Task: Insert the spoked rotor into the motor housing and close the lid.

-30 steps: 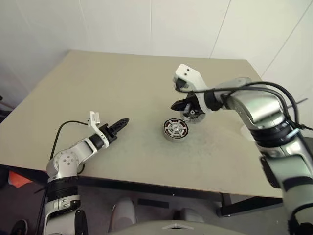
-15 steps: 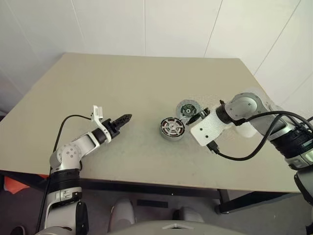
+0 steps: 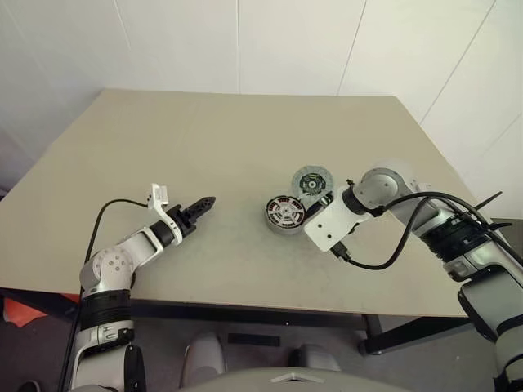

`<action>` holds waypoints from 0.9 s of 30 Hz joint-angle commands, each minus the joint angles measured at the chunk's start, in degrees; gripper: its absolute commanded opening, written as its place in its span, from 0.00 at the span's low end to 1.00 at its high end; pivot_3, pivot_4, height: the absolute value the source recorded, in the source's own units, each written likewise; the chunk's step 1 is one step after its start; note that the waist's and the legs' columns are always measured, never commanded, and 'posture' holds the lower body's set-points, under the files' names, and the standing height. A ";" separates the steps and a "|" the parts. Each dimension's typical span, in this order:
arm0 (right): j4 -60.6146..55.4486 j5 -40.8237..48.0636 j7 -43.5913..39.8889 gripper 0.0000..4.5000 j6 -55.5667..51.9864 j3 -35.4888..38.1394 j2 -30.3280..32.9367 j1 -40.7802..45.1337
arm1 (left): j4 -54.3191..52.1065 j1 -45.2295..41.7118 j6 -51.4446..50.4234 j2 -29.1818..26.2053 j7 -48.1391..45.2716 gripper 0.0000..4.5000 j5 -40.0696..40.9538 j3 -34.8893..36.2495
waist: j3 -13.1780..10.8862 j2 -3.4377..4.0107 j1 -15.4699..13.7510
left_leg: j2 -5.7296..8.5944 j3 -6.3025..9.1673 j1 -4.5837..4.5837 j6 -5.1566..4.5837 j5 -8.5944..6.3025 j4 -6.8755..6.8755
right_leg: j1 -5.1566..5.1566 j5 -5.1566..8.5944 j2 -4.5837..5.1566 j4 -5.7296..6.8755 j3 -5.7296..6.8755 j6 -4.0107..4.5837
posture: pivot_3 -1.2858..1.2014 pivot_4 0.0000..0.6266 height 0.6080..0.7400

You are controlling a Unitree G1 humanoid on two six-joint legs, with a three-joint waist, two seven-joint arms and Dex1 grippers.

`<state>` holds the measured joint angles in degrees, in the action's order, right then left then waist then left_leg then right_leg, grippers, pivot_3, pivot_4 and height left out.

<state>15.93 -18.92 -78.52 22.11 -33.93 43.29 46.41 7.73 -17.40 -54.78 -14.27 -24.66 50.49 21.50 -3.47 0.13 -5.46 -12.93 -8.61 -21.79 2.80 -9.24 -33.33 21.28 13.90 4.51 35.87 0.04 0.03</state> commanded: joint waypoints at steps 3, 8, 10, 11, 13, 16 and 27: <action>4.45 -2.79 2.09 0.64 2.65 0.20 -2.90 2.86 | -3.12 0.40 0.59 -0.35 0.27 0.51 1.19 1.44 | 0.00 -0.01 0.04 | 0.00 0.00 0.00 -0.01 -0.01 0.00 | -0.01 0.00 0.00 -0.02 0.00 0.00 | 0.52 0.00 1.00; 7.16 -3.23 1.79 0.64 2.85 0.34 -4.84 3.03 | -3.74 1.00 0.55 -0.10 0.52 0.51 1.21 1.65 | 0.00 -0.01 0.05 | 0.01 0.00 -0.06 -0.07 -0.04 -0.01 | -0.01 0.00 0.01 -0.07 0.01 0.00 | 0.52 0.00 1.00; 9.25 -4.11 2.56 0.64 3.29 -0.01 -5.67 3.21 | -3.62 0.87 0.60 -0.13 0.58 0.51 1.25 1.69 | 0.01 -0.02 0.09 | 0.00 0.00 -0.03 -0.07 -0.04 -0.01 | -0.01 0.00 0.00 -0.06 0.01 0.00 | 0.52 0.00 1.00; 9.82 -4.42 2.74 0.64 3.57 -0.18 -5.87 3.11 | -3.59 0.79 0.64 -0.14 0.62 0.51 1.23 1.68 | 0.02 -0.03 0.11 | 0.00 0.00 -0.01 -0.07 -0.04 -0.01 | -0.02 0.00 -0.01 -0.04 0.01 0.00 | 0.52 0.00 1.00; 9.94 -4.30 2.34 0.64 3.77 -0.29 -5.96 2.73 | -3.53 0.69 0.67 -0.20 0.64 0.51 1.19 1.68 | 0.02 -0.04 0.16 | 0.00 0.00 0.08 -0.07 -0.04 -0.01 | -0.08 0.00 -0.01 -0.02 0.01 0.01 | 0.52 0.00 1.00; 9.39 -3.59 1.21 0.64 3.84 -0.24 -5.61 2.00 | -3.37 0.55 0.72 -0.30 0.59 0.51 1.11 1.67 | 0.02 -0.04 0.15 | 0.00 -0.01 0.16 -0.07 -0.04 -0.01 | -0.15 -0.01 -0.01 -0.01 0.00 0.02 | 0.52 0.00 1.00; 8.63 -3.65 0.99 0.00 3.09 0.37 -5.59 1.58 | -1.72 -0.73 1.17 -0.60 0.23 0.51 0.62 1.61 | 0.09 -0.17 0.11 | 0.00 0.00 0.15 -0.12 -0.07 -0.01 | -0.19 -0.01 0.00 -0.07 0.00 0.02 | 0.52 0.00 1.00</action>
<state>24.57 -22.25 -77.62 25.59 -33.77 37.78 48.22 6.36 -16.95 -54.30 -14.35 -24.05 50.51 22.57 -3.38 -0.04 -5.35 -12.91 -8.62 -21.63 2.69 -9.31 -33.34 21.11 13.89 4.51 35.82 0.04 0.05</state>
